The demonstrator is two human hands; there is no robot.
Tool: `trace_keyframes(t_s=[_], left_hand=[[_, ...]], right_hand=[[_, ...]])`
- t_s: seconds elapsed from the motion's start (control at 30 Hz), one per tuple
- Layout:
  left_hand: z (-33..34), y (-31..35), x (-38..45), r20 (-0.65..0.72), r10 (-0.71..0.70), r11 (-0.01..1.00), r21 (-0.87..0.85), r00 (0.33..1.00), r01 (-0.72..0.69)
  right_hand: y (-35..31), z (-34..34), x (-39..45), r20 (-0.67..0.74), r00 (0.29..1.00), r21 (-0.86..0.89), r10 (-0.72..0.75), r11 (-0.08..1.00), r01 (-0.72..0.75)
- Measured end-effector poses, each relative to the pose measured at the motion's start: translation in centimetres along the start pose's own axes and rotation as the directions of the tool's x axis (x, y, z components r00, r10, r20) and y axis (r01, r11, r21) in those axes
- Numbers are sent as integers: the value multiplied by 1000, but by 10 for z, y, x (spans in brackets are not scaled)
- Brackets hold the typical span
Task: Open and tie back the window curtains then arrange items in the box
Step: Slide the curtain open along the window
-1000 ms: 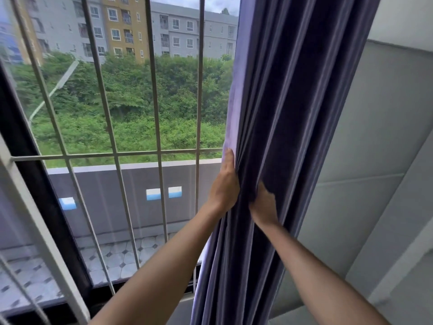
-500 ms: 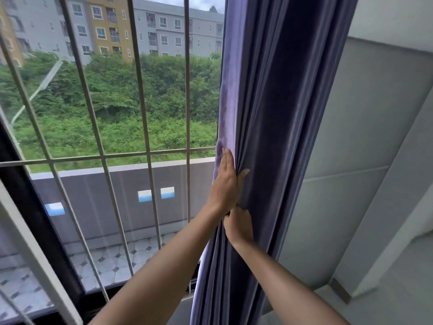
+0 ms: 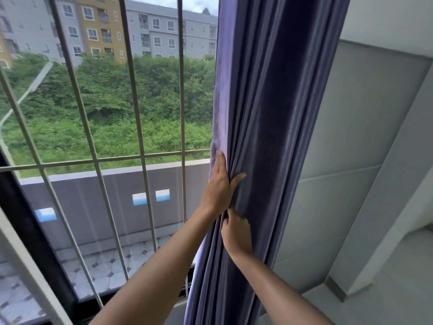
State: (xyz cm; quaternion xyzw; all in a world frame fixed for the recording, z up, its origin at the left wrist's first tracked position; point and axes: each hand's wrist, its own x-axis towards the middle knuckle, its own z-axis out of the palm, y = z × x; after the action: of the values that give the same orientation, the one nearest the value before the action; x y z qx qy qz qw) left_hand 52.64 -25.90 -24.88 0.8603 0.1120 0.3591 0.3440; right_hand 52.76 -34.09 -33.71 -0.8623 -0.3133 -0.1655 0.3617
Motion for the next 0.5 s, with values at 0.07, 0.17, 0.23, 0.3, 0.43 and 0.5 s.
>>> trace_keyframes(t_s=[0.07,0.17,0.23,0.3,0.43,0.5], left_hand=[[0,0,1,6,4,1000,8,1000,-4],[1,1,1,27,28,997,74,999,-30],[2,1,2,35,21,993,114,999,-25],[4,-2,5,8,14,990,140,1000,-15],[5,-15,9,-32,18,991,133,999,-13],[6,-24,11,-44,30,991,135,999,-24]], right_hand=[[-2,3,-2,-13,999,-16,-30,999,29],[-4,7,-3,-16,998,-20,-64,998,64],[-5,8,-1,30,997,-23,-66,997,67],[-6,4,1,100,990,-19,-99,995,102],[-4,-30,22,-1,996,79,-93,993,93],[0,-57,54,-316,947,162,-64,980,120]])
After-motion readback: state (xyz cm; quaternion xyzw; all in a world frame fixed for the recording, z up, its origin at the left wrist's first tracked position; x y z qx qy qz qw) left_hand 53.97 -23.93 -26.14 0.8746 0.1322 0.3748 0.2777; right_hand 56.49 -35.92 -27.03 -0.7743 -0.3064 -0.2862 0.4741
